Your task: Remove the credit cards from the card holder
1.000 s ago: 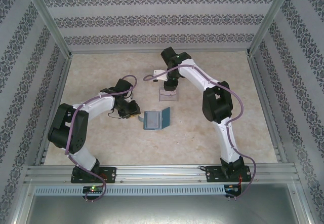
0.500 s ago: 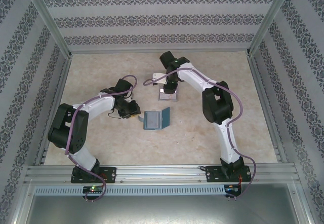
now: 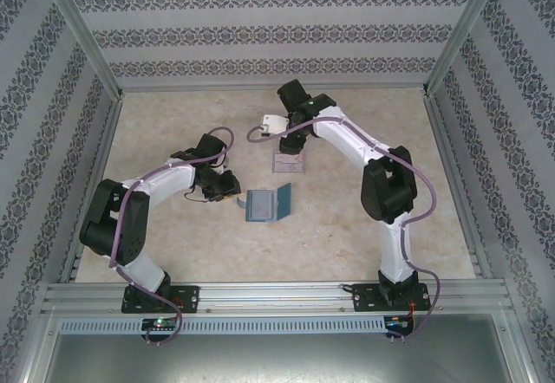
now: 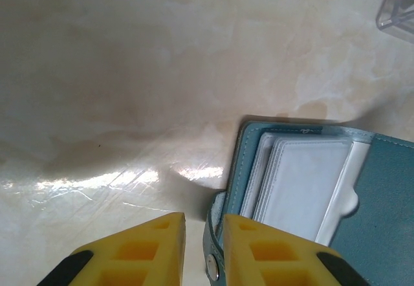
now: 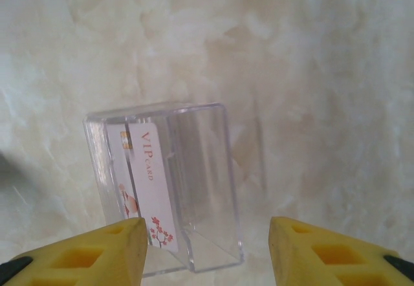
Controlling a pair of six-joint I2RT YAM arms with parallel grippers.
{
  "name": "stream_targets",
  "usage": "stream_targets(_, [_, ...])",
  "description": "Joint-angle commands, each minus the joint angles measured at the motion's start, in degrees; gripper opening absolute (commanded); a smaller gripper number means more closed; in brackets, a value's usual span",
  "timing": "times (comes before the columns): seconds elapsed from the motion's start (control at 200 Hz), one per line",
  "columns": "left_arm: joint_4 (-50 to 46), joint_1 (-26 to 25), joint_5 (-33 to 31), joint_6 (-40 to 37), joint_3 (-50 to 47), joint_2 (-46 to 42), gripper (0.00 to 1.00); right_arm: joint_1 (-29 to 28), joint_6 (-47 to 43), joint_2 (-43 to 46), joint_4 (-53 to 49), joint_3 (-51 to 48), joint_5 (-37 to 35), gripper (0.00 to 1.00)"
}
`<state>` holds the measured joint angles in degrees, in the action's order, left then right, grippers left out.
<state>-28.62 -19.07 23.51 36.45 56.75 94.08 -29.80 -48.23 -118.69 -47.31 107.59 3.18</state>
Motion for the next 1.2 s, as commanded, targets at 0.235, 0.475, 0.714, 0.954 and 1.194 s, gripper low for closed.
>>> stream_targets(0.235, [3.5,-1.3,3.3,1.2,2.3,0.1,0.20,-4.2,49.3,9.0,9.8,-10.1,8.2,0.46])
stream_targets(0.475, [2.8,-2.6,2.4,1.3,3.9,-1.2,0.20,-5.9,77.8,9.7,12.1,-15.7,13.2,0.35])
stream_targets(0.714, [4.4,-4.0,7.1,2.1,4.7,0.1,0.17,-6.6,87.9,10.1,19.5,-24.0,19.2,0.25])
stream_targets(0.954, [3.7,-3.9,8.9,1.4,2.2,4.2,0.11,-7.7,93.3,9.7,23.7,-27.4,20.7,0.20])
stream_targets(1.194, [3.4,-3.9,5.8,0.3,-1.0,5.0,0.08,-9.1,94.7,8.4,23.5,-28.0,21.0,0.19])
